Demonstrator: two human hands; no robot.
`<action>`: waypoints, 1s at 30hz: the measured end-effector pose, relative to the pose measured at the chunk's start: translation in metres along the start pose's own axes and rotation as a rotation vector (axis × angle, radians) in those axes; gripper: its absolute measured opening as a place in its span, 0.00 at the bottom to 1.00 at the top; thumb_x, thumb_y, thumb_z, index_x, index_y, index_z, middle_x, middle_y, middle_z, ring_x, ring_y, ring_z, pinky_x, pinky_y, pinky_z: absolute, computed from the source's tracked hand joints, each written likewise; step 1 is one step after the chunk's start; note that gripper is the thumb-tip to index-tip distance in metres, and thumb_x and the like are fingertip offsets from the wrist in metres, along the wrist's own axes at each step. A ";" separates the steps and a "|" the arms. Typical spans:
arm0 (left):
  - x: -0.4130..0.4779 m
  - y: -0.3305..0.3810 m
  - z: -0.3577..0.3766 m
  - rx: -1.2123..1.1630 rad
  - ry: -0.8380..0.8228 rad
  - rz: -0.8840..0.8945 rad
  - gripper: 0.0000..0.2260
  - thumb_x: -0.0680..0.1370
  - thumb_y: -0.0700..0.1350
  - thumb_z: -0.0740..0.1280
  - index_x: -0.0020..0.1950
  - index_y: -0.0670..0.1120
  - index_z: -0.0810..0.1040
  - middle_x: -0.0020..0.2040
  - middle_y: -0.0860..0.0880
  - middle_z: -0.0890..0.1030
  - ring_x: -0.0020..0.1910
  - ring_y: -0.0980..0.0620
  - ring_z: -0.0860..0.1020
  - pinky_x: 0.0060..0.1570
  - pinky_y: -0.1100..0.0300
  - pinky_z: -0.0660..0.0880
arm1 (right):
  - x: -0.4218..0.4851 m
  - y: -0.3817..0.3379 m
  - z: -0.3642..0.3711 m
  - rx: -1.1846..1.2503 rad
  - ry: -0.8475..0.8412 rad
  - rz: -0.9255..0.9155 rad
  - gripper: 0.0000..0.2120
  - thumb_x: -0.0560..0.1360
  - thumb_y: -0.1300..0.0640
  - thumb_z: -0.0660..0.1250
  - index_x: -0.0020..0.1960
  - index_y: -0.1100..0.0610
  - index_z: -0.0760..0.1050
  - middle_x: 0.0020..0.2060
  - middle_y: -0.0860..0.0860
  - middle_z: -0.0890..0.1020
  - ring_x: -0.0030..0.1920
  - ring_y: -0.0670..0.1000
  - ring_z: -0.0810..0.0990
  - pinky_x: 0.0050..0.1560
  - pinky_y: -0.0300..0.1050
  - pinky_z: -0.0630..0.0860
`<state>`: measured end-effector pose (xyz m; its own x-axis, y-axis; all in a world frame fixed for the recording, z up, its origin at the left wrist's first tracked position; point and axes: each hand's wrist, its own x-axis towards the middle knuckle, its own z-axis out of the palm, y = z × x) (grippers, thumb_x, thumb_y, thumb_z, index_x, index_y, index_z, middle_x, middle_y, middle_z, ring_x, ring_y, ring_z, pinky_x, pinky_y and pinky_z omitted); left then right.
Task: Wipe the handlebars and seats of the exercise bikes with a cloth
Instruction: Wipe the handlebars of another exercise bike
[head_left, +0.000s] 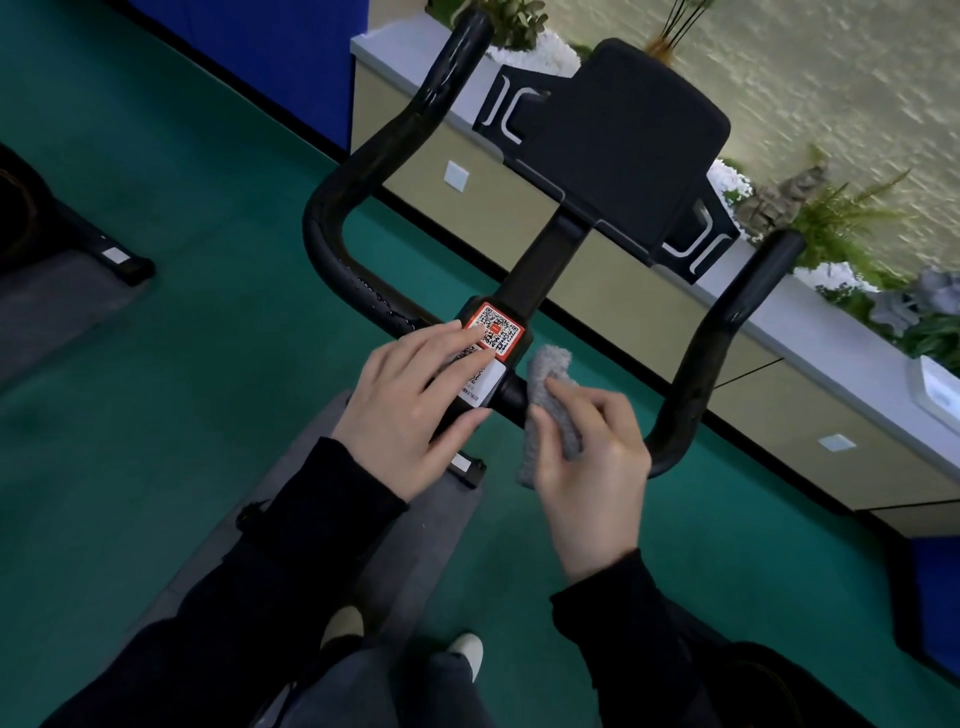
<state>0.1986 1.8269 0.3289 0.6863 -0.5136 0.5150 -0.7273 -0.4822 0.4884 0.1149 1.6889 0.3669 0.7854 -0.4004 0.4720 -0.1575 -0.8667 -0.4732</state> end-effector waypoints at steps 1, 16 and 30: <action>0.000 0.000 0.000 -0.006 0.002 -0.003 0.19 0.76 0.50 0.64 0.64 0.44 0.76 0.67 0.49 0.73 0.68 0.50 0.67 0.61 0.56 0.64 | 0.001 -0.003 0.003 0.000 0.006 -0.001 0.11 0.71 0.66 0.72 0.53 0.64 0.81 0.44 0.60 0.79 0.45 0.59 0.80 0.50 0.50 0.77; 0.012 0.011 0.008 0.009 0.070 0.055 0.18 0.73 0.51 0.69 0.58 0.42 0.79 0.60 0.46 0.77 0.64 0.47 0.70 0.62 0.52 0.63 | -0.022 0.018 -0.012 -0.057 0.070 0.023 0.12 0.71 0.67 0.72 0.55 0.66 0.81 0.48 0.61 0.79 0.50 0.59 0.79 0.57 0.42 0.72; 0.024 0.014 0.014 0.074 -0.057 0.078 0.34 0.63 0.57 0.75 0.64 0.43 0.74 0.61 0.47 0.75 0.63 0.49 0.68 0.63 0.54 0.60 | 0.070 0.028 -0.029 0.043 -0.675 0.344 0.07 0.76 0.57 0.68 0.52 0.56 0.82 0.47 0.51 0.84 0.51 0.46 0.79 0.51 0.31 0.69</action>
<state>0.2055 1.7976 0.3380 0.6276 -0.5903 0.5075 -0.7783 -0.4893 0.3934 0.1482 1.6277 0.4088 0.8942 -0.3651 -0.2590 -0.4473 -0.7077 -0.5469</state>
